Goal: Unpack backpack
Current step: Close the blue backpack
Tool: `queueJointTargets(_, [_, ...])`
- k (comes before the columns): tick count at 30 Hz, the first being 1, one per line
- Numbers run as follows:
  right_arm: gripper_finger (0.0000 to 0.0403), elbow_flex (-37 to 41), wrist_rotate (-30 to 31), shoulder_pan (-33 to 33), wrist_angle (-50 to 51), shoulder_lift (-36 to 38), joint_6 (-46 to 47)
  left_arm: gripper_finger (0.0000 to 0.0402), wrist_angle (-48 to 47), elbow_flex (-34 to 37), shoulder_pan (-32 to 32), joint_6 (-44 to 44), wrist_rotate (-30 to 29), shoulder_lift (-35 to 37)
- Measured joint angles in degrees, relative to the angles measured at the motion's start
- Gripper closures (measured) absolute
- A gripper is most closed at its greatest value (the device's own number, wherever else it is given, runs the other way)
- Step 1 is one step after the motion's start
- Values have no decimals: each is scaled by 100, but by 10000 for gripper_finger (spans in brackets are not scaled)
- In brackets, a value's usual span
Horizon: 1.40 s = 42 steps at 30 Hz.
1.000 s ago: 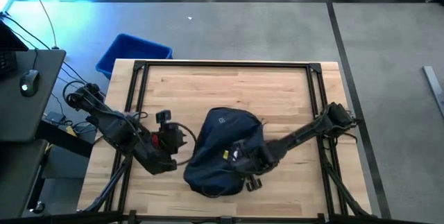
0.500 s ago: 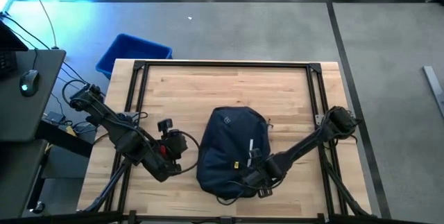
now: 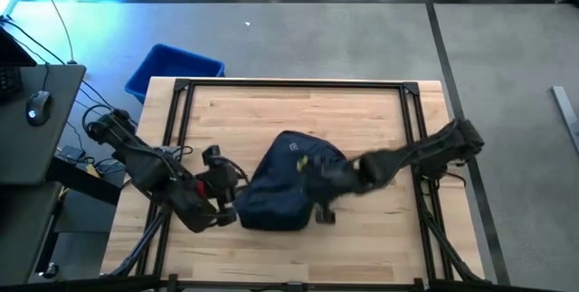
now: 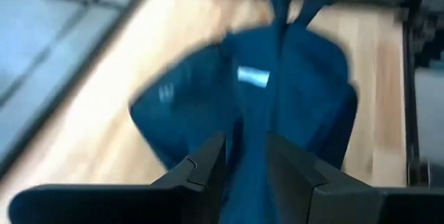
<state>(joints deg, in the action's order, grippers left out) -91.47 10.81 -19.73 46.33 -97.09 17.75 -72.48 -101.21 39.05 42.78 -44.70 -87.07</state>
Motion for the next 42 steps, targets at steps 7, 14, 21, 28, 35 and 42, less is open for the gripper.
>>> queueJointTargets(7, [403,-147,-529,826,-1997,506,596,323,-52,-1173,253,-707,-1220,0])
queueJointTargets(14, [403,-147,-39,1541,-3953,21,1588,323,-472,-1804,601,-1002,-2308,4])
queueJointTargets(21, [403,-137,-22,2076,-6977,-712,2410,323,-1442,-1816,589,-513,-2422,4])
queueJointTargets(28, [403,469,111,2199,-5820,-653,2918,323,-1742,-1766,548,-540,-2311,82])
queueJointTargets(35, [403,2098,626,1599,-5530,-349,4143,323,-1749,-1764,441,-1101,-2144,229])
queueJointTargets(42, [403,2951,2250,518,-3009,627,6162,323,-1756,-1764,456,-1357,-2005,358])
